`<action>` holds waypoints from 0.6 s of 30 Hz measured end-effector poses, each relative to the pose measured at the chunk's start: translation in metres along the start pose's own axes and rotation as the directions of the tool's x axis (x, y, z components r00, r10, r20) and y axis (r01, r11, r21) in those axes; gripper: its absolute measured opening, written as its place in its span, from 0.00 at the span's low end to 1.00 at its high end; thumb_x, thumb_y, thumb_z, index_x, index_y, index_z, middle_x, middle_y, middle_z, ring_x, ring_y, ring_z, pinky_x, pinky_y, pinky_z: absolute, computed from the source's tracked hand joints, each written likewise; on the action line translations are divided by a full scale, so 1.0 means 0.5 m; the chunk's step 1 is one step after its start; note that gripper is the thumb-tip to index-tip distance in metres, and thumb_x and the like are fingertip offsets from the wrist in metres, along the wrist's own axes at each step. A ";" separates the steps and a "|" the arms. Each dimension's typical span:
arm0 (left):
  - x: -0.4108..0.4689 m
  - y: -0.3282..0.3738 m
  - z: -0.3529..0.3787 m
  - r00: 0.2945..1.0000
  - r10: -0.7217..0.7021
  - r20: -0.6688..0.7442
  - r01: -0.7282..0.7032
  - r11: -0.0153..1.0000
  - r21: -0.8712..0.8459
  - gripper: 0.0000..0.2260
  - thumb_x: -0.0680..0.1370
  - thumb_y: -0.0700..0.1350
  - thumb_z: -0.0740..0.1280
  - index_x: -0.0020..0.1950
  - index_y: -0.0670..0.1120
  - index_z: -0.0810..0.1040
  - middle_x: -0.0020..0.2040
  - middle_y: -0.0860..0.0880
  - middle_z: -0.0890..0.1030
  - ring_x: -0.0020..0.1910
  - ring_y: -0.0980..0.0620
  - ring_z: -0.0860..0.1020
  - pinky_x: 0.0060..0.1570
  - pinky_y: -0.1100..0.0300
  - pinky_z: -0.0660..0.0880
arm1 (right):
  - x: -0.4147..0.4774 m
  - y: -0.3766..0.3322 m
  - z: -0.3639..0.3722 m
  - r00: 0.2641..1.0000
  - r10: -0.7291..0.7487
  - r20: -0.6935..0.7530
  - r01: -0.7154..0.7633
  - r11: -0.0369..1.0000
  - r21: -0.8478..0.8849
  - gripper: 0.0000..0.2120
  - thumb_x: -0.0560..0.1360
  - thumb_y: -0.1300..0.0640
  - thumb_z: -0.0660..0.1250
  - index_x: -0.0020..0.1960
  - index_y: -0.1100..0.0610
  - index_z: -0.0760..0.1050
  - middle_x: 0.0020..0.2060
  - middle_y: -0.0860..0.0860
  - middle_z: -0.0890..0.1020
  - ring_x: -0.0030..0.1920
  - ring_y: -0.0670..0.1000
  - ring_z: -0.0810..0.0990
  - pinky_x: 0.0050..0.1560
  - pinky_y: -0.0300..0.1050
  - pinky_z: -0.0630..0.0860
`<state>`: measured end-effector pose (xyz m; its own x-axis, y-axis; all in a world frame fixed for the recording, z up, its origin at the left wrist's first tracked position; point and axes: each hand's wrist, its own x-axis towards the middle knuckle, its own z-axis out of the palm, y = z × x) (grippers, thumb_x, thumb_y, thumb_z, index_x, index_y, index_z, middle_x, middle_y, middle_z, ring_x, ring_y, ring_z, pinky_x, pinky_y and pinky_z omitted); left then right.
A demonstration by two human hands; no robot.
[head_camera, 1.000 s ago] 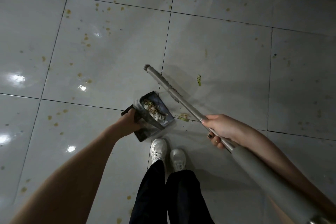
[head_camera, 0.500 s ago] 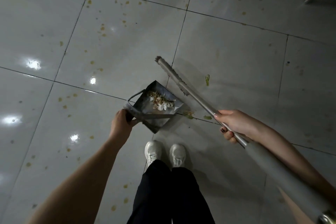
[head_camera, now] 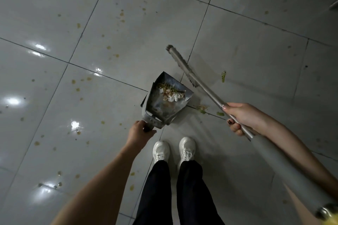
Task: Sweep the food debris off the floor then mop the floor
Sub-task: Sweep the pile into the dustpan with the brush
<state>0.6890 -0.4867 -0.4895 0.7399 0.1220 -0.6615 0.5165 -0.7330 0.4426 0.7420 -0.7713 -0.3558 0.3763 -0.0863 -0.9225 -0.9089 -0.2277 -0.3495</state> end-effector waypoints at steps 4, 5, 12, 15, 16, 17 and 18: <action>-0.040 -0.077 -0.006 0.980 -0.099 0.171 0.100 0.995 0.004 0.14 0.72 0.43 0.72 0.55 0.39 0.76 0.46 0.43 0.80 0.48 0.44 0.79 0.45 0.57 0.72 | -0.019 0.002 0.042 1.000 0.014 -0.006 -0.014 1.000 -0.026 0.07 0.82 0.54 0.55 0.54 0.54 0.71 0.29 0.53 0.65 0.13 0.42 0.62 0.16 0.29 0.62; -0.054 -0.103 -0.004 0.976 -0.103 0.192 0.095 0.994 0.053 0.15 0.73 0.42 0.71 0.58 0.39 0.76 0.52 0.42 0.80 0.53 0.43 0.78 0.50 0.58 0.72 | -0.023 0.004 0.050 1.000 0.016 -0.006 -0.016 0.999 -0.028 0.07 0.82 0.54 0.55 0.55 0.54 0.71 0.29 0.53 0.65 0.13 0.42 0.62 0.16 0.29 0.62; -0.123 -0.229 -0.006 0.887 -0.263 0.379 0.103 0.914 0.392 0.19 0.78 0.50 0.65 0.65 0.41 0.74 0.61 0.43 0.77 0.60 0.48 0.75 0.55 0.63 0.70 | -0.032 0.027 0.085 0.999 0.049 0.019 -0.048 0.998 -0.034 0.07 0.81 0.54 0.56 0.55 0.52 0.71 0.30 0.53 0.65 0.14 0.43 0.62 0.16 0.29 0.61; -0.103 -0.197 -0.006 0.901 -0.212 0.379 0.062 0.926 0.372 0.19 0.76 0.50 0.68 0.60 0.39 0.76 0.58 0.43 0.79 0.56 0.47 0.78 0.51 0.62 0.72 | -0.026 0.036 0.092 0.999 0.033 0.001 -0.033 0.998 -0.060 0.09 0.81 0.54 0.56 0.59 0.51 0.71 0.30 0.53 0.65 0.13 0.43 0.63 0.16 0.30 0.62; -0.098 -0.181 -0.007 0.908 -0.177 0.381 0.028 0.931 0.365 0.18 0.76 0.50 0.68 0.60 0.39 0.76 0.58 0.43 0.79 0.56 0.47 0.78 0.52 0.61 0.72 | -0.025 0.038 0.093 1.000 0.028 -0.006 -0.029 0.998 -0.062 0.09 0.81 0.54 0.57 0.59 0.50 0.71 0.30 0.53 0.65 0.13 0.43 0.63 0.16 0.30 0.62; -0.093 -0.167 -0.008 0.915 -0.147 0.376 0.004 0.934 0.356 0.18 0.76 0.49 0.67 0.61 0.39 0.76 0.58 0.43 0.79 0.57 0.47 0.77 0.53 0.61 0.72 | -0.023 0.038 0.094 1.000 0.026 -0.009 -0.026 0.998 -0.059 0.09 0.81 0.54 0.57 0.60 0.50 0.71 0.30 0.53 0.66 0.14 0.43 0.63 0.16 0.30 0.62; -0.088 -0.155 -0.010 0.927 -0.110 0.360 -0.022 0.938 0.345 0.18 0.76 0.48 0.68 0.61 0.39 0.76 0.59 0.43 0.79 0.58 0.47 0.77 0.54 0.60 0.71 | -0.023 0.037 0.094 1.000 0.024 -0.010 -0.024 0.998 -0.054 0.10 0.81 0.54 0.57 0.60 0.50 0.71 0.30 0.53 0.66 0.14 0.43 0.63 0.16 0.30 0.62</action>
<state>0.6184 -0.4317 -0.4916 0.4735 -0.0469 -0.8795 0.3197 -0.9213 0.2212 0.7124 -0.7290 -0.3595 0.3564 -0.1011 -0.9288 -0.9067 -0.2774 -0.3177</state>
